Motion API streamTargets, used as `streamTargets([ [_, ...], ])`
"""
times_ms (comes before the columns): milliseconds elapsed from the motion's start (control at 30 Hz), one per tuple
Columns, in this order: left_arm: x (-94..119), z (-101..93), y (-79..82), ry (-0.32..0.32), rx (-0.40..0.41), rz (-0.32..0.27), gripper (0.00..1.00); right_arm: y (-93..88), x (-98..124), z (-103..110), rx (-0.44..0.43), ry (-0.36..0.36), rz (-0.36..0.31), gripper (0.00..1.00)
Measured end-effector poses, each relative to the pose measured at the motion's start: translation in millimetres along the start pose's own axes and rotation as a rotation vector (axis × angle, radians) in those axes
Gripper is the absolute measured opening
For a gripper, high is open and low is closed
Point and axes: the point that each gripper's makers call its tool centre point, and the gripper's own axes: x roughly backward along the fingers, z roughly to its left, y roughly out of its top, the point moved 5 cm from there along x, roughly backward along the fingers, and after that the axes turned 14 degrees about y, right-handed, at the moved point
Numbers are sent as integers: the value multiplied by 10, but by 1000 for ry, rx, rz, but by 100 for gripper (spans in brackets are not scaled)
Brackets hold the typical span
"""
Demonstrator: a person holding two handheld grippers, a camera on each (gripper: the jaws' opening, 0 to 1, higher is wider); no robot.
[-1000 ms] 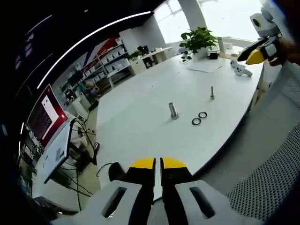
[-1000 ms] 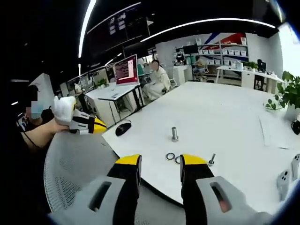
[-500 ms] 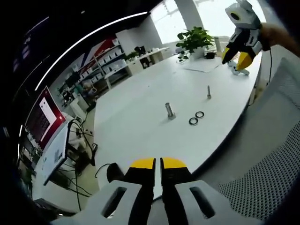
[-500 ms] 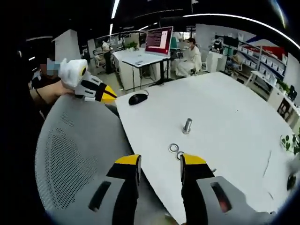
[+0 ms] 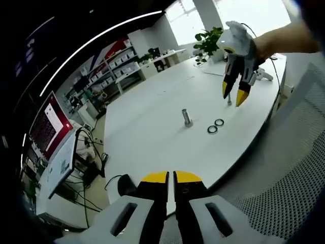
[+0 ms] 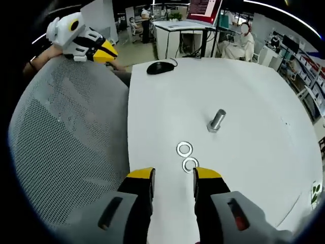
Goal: Place the washer onto the threaded stud by aligning its center hole with the stud, sliding it down to the base, and recovering from edge contact or off-axis alignment until the washer reaches the visible bottom stop.
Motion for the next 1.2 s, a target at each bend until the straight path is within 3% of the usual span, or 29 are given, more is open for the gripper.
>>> streamTargets([
  [533, -24, -2, -23, 4, -10, 11, 1, -121, -415, -235, 54, 44, 237, 32],
  [967, -24, -5, -23, 3, -10, 7, 1, -164, -658, -439, 29, 50, 303, 34],
  [1200, -23, -10, -20, 1, -12, 7, 1, -209, -719, -447, 21, 67, 318, 33],
])
